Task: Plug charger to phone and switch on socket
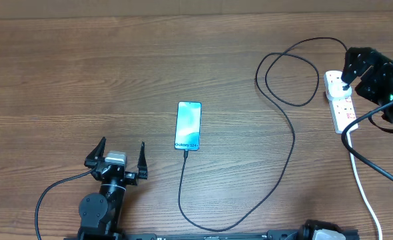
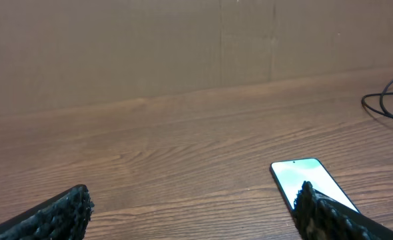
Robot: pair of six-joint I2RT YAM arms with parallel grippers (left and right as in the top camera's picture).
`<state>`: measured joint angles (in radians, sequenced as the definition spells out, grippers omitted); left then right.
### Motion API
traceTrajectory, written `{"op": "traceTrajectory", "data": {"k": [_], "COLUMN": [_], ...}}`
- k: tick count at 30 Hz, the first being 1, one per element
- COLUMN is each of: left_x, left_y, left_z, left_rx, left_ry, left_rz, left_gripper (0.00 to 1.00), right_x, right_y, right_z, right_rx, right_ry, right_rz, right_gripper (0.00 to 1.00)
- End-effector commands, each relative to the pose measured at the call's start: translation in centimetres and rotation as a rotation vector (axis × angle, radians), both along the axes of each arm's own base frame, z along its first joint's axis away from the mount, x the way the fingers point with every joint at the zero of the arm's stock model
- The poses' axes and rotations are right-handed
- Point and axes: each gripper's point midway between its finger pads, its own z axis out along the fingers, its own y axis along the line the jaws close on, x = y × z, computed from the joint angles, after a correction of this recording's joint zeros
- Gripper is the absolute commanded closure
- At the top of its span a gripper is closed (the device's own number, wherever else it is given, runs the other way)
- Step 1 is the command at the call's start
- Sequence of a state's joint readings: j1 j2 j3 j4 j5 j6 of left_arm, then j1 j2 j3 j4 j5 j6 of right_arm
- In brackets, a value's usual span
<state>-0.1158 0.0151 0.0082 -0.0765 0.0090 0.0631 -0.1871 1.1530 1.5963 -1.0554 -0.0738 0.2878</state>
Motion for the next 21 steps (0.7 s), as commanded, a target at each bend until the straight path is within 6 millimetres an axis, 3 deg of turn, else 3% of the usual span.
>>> {"op": "traceTrajectory", "data": {"k": [1, 17, 21], "left_x": [0.0, 0.0, 0.0], "left_y": [0.2, 0.2, 0.2], "left_z": [0.0, 0.0, 0.0], "left_rx": [0.023, 0.023, 0.023], "left_ry": [-0.009, -0.009, -0.009], "left_rz": [0.012, 0.011, 0.011], "left_gripper": [0.0, 0.0, 0.0], "right_x": [-0.4, -0.3, -0.1], "right_y": [0.1, 0.2, 1.9], "right_z": [0.9, 0.8, 0.6], "right_rx": [-0.009, -0.009, -0.007], "right_ry": [-0.023, -0.022, -0.016], "right_rz": [0.004, 0.007, 0.06], "right_gripper": [0.0, 0.0, 0.0]}}
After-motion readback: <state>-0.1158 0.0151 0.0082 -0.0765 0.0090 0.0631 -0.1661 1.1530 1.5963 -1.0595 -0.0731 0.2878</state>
